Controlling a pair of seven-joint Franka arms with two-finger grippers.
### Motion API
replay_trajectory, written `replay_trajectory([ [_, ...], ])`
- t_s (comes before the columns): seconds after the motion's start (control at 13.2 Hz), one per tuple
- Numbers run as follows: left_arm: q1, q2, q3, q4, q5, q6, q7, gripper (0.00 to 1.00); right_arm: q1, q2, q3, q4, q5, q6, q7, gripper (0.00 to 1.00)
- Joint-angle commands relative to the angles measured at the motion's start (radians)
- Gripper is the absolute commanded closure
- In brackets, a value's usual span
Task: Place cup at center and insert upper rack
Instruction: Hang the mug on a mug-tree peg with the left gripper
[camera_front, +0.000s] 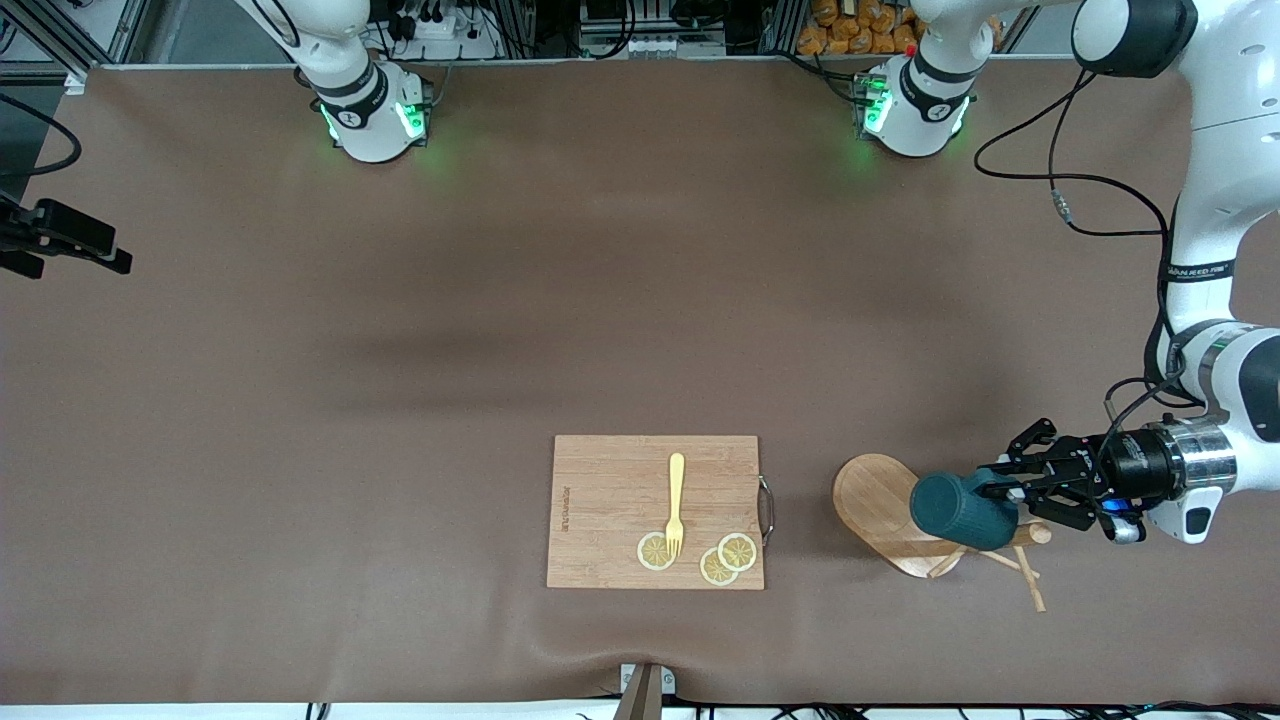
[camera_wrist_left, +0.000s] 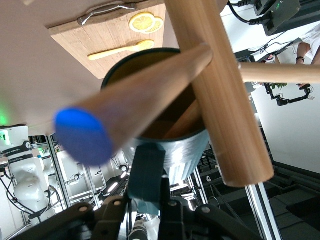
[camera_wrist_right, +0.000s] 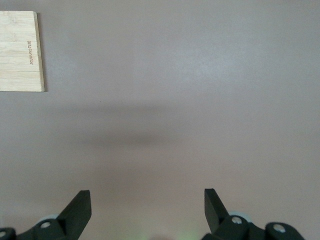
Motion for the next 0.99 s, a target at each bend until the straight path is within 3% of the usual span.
replay_trajectory([
  [0.0,-0.007,0.021,-0.001,0.014,-0.025,0.009,0.021,1.0,-0.021,-0.023,0.008,-0.02,0.014,-0.001,-0.001,0.0],
  [0.08,-0.009,0.024,-0.001,0.014,-0.025,0.015,0.021,1.0,-0.021,-0.023,0.008,-0.02,0.014,-0.001,-0.001,0.0],
  [0.15,-0.011,0.025,-0.001,0.014,-0.025,0.015,0.02,0.87,-0.021,-0.023,0.008,-0.022,0.014,-0.001,-0.001,0.0],
  [0.23,-0.011,0.027,-0.001,0.014,-0.025,0.015,0.018,0.7,-0.019,-0.023,0.008,-0.02,0.014,-0.001,0.0,0.0],
  [0.3,-0.012,0.025,-0.001,0.014,-0.025,0.018,0.015,0.46,-0.021,-0.023,0.008,-0.02,0.014,-0.001,0.0,0.0],
  [0.38,-0.012,0.025,-0.003,0.014,-0.025,0.021,0.009,0.1,-0.021,-0.023,0.008,-0.02,0.014,-0.001,0.0,0.0],
  [0.46,-0.012,0.024,-0.003,0.014,-0.025,0.023,0.008,0.0,-0.021,-0.023,0.008,-0.02,0.014,-0.001,0.0,0.0],
  [0.91,-0.011,-0.014,-0.009,0.017,-0.016,0.021,-0.035,0.0,-0.012,-0.024,0.01,-0.013,0.012,-0.019,0.006,0.0],
])
